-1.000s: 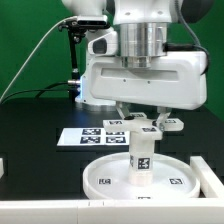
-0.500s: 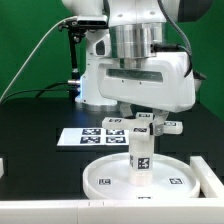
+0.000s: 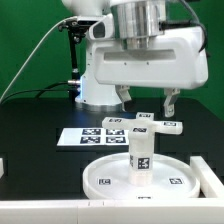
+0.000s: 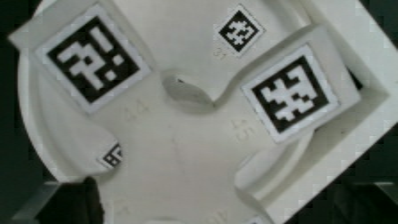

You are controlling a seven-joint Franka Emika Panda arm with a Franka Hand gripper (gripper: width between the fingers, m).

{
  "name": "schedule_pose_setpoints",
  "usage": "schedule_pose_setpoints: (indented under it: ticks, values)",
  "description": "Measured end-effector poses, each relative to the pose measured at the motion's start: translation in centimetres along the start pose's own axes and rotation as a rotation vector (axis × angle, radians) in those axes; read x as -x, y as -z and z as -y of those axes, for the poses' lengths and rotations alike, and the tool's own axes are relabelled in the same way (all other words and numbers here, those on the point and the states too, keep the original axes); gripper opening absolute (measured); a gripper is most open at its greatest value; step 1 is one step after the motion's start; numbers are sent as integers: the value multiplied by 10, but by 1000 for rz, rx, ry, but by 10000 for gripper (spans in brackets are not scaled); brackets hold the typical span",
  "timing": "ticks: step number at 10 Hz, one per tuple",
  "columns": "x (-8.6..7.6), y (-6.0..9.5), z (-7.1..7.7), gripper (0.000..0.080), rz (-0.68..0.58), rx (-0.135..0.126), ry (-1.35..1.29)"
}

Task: Assemble round table

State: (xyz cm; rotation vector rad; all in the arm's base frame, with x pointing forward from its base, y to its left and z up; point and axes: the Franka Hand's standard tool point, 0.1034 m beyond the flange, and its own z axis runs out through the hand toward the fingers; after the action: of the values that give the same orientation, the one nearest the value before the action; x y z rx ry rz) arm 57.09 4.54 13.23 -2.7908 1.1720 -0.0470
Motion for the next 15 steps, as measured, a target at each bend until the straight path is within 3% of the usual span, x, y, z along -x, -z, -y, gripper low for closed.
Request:
schedule_pose_setpoints:
  ticks: [3, 5, 7, 8, 11, 15]
  values:
    - [1, 3, 1, 649, 9, 1, 333]
    - [2, 0, -1, 649, -32, -12, 461]
    - [2, -1, -3, 649, -30, -8, 576]
    - [1, -2, -4, 649, -31, -1, 692]
    - [-3, -8, -9, 649, -31, 55, 1184]
    - [-3, -11, -12, 649, -21, 62, 1277]
